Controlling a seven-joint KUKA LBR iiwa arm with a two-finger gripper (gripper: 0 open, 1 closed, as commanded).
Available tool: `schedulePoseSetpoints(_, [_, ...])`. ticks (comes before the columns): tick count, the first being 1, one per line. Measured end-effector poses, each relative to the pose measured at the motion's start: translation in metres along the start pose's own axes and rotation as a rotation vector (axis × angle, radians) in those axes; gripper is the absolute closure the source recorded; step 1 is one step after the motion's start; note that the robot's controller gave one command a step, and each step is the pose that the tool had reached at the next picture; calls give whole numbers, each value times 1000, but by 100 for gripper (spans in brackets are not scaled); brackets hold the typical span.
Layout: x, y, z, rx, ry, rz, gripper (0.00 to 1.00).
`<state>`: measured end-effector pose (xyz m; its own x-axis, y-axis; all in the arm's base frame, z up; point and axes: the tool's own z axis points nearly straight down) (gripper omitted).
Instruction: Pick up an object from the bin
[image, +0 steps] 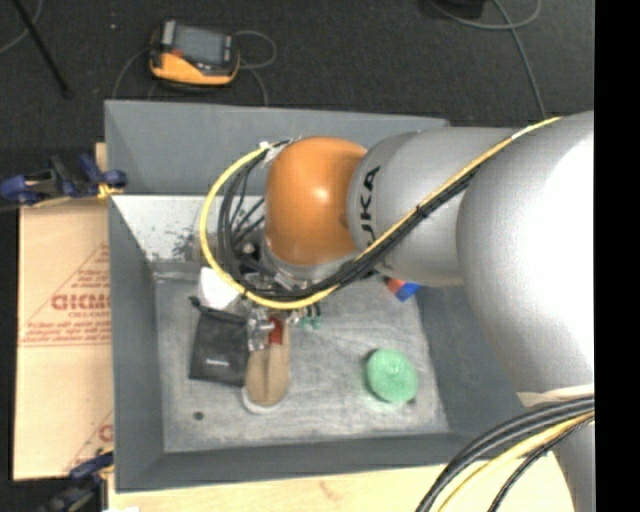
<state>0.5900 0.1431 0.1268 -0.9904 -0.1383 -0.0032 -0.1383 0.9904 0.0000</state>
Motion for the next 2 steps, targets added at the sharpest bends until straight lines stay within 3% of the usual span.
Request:
schedulePoseSetpoints(1, [3, -1, -15, 1, -1, -39, 100])
schedulePoseSetpoints(2, [3, -7, 30, -2, -8, -31, 100])
